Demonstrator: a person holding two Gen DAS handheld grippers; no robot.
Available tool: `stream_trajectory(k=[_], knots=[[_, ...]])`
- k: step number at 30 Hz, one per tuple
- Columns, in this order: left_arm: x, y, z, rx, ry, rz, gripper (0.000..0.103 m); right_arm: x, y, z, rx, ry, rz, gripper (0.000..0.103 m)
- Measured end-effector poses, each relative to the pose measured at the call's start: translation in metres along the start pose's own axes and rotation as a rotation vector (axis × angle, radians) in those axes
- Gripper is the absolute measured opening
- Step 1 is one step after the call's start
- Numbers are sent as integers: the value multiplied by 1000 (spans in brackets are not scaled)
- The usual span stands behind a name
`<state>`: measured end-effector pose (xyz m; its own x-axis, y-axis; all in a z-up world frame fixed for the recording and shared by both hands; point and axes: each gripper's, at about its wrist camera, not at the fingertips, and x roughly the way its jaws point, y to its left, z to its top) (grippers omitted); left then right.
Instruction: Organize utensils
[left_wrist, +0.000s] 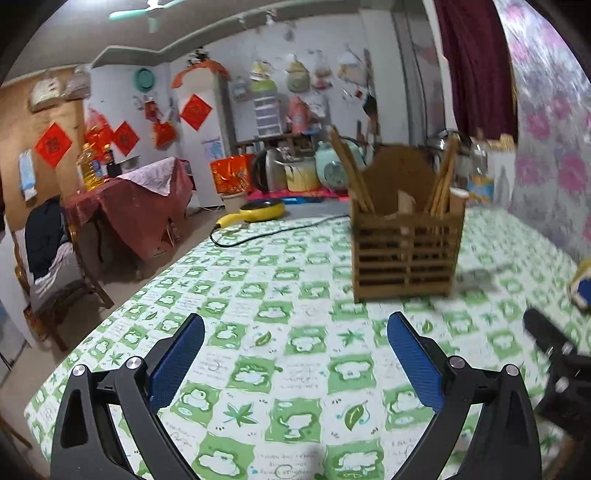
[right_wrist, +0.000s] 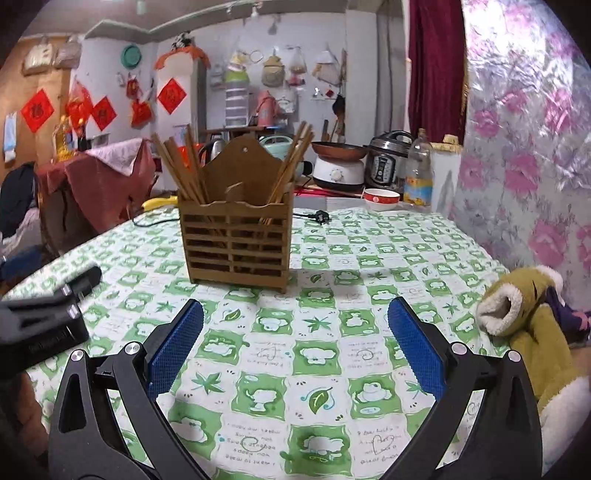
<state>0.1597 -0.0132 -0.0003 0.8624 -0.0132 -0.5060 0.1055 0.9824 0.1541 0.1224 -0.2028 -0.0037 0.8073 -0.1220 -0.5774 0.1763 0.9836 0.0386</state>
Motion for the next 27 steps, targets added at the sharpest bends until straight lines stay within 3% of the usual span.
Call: stream_trajectory(k=[4, 10, 27], knots=[[-13, -4, -2, 24, -78, -4, 97, -8, -6, 1, 36, -28, 11, 97], [-23, -8, -2, 38, -130, -24, 97, -13, 4, 1, -8, -46, 20, 97], [-20, -11, -1, 49, -117, -34, 97, -8, 6, 1, -4, -16, 73, 97]])
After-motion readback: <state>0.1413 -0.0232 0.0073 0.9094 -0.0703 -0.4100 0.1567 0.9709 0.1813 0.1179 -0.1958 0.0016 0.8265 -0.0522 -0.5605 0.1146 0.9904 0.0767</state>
